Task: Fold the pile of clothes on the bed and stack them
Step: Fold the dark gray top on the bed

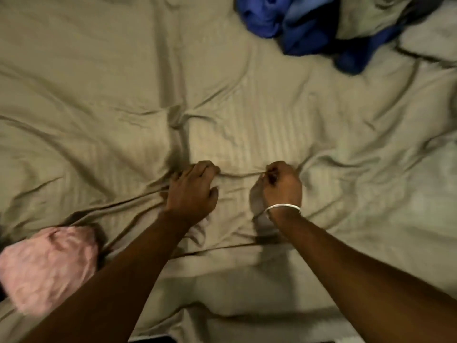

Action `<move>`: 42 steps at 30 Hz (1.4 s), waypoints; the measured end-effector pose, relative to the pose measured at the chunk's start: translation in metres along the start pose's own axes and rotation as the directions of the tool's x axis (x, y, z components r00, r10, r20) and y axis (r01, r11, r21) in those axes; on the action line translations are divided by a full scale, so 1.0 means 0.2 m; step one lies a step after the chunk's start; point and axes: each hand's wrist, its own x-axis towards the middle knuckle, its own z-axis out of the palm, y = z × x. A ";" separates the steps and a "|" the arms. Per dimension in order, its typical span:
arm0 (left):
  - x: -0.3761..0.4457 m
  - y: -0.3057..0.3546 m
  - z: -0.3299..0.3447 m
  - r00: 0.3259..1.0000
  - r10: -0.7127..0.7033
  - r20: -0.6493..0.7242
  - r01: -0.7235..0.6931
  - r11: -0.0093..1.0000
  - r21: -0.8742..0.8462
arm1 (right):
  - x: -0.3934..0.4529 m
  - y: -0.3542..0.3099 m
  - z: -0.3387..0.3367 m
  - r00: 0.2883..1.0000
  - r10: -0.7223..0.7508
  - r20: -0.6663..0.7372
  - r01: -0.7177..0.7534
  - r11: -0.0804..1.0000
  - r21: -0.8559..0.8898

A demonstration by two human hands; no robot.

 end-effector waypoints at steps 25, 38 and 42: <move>0.99 1.15 0.25 0.884 -0.375 0.279 0.358 0.927 0.110 | 1.44 0.01 -0.91 0.850 -0.499 -0.171 0.460 0.860 -0.220; 0.98 1.14 0.28 0.885 -0.366 0.287 0.355 0.930 0.092 | 0.90 0.51 -1.00 0.932 -0.074 0.354 0.272 0.789 -0.551; 0.98 1.14 0.28 0.881 -0.363 0.302 0.355 0.931 0.084 | 0.69 0.67 -1.06 0.973 -0.061 0.225 0.172 0.839 -0.517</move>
